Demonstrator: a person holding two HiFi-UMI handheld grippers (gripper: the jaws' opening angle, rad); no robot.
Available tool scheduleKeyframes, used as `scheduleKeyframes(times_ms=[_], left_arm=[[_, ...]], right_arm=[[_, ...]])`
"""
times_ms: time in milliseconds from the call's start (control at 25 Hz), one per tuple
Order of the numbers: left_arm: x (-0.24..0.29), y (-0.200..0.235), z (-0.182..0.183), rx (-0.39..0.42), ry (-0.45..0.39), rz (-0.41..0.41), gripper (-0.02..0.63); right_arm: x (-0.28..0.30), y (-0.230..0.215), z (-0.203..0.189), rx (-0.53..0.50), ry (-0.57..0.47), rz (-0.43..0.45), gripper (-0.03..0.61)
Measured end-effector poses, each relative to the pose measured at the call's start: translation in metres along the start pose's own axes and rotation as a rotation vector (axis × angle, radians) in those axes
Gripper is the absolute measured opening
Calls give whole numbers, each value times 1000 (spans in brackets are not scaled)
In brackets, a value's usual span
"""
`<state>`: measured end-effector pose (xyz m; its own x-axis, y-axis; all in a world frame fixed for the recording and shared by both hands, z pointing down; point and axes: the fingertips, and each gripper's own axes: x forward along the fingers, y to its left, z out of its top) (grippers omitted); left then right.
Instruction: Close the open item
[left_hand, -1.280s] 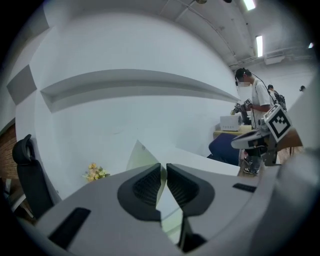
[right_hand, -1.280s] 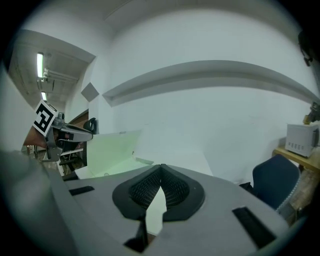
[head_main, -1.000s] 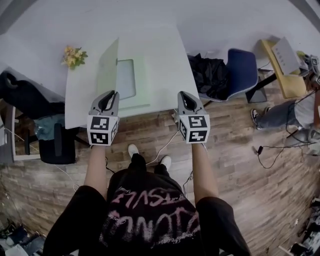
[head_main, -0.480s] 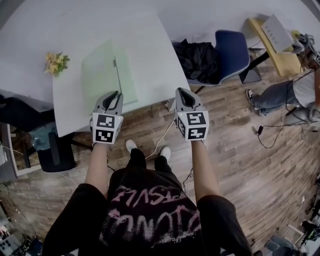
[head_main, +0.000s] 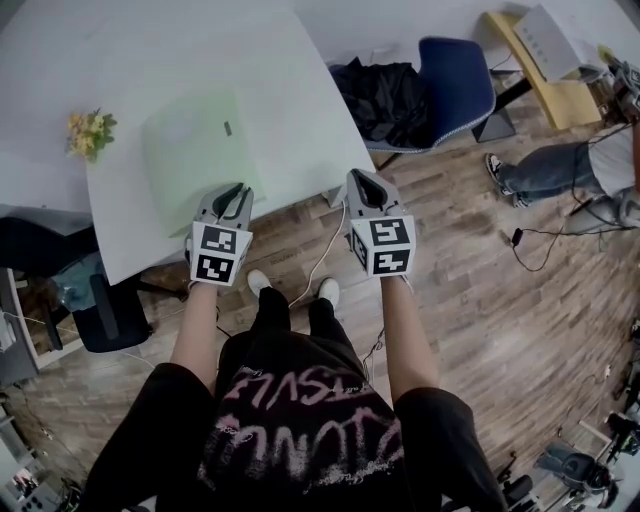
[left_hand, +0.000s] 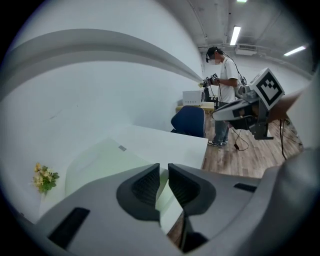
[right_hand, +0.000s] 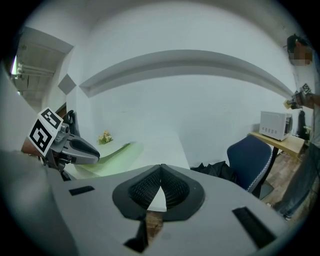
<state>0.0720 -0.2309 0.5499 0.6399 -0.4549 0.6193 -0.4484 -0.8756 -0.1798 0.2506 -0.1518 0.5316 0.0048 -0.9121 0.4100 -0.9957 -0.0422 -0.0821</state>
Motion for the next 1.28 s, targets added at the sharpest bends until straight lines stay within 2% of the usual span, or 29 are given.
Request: scheduleKeyframes(times_ms=[480,960,1080,1120,1280], left_arm=[[26,-14,-21,-5,60,-99,57],[34,-18,-29,-9,87,-176,67],[35,-17,-32,-27,97,-194,73],[35,-16,-32,-39,100,-194,38],[34,-11,-29,-97,88,-207,37]], right_arm=[[3,-7,-18,23,44,-46,11],[12,0,-15,18,52,-50,11],[13,0,-15,17,58,-54,11],[14,-1,-15,16,58,-54,11],[18,0,-11,14,53,-49,11]])
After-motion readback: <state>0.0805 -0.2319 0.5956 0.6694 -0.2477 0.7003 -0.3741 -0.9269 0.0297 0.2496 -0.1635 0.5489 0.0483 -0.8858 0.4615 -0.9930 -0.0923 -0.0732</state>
